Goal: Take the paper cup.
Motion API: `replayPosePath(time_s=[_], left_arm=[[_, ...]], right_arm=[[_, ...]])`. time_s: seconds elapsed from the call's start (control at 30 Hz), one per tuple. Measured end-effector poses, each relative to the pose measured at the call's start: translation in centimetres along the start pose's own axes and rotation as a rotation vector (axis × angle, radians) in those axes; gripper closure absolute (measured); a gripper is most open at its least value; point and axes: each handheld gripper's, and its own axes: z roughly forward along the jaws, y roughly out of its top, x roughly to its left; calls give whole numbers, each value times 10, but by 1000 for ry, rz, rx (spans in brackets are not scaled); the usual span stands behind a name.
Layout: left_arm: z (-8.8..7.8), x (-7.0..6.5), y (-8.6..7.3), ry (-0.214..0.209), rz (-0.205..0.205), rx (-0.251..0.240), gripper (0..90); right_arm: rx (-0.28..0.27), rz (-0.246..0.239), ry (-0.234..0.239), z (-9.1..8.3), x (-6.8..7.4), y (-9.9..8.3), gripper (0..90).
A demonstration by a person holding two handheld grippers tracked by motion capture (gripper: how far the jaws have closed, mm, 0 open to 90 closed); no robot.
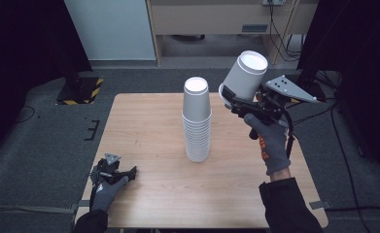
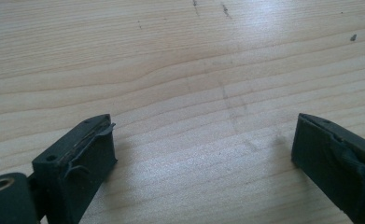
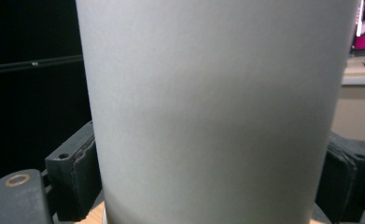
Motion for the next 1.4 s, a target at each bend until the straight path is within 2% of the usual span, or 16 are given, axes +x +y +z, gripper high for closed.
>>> replayPosePath(time_s=[0.17,0.27,0.37,0.4,0.53,0.77,1.0,1.1,1.3,1.4], left_arm=[[0,0,0,0,0,0,53],[0,0,0,0,0,0,53],[0,0,0,0,0,0,53],[0,0,0,1,0,0,53],[0,0,0,0,1,1,51],[-1,0,-1,-1,1,1,51],[-1,0,-1,0,-1,1,53],[-2,0,-1,11,-7,-2,71],[-5,4,-2,22,-23,-19,163],[-7,7,-2,23,-36,-35,206]], right_arm=[[18,12,-17,-10,-7,-12,123],[34,34,-24,-19,-16,-30,123],[48,45,-27,-22,-20,-39,122],[61,52,-32,-26,-23,-48,122],[74,55,-33,-31,-27,-59,122],[87,106,-27,-47,-34,-88,121],[95,132,-38,-58,-41,-105,121],[100,156,-33,-64,-44,-113,121],[110,188,-30,-71,-48,-130,121],[134,209,-40,-71,-51,-142,120]])
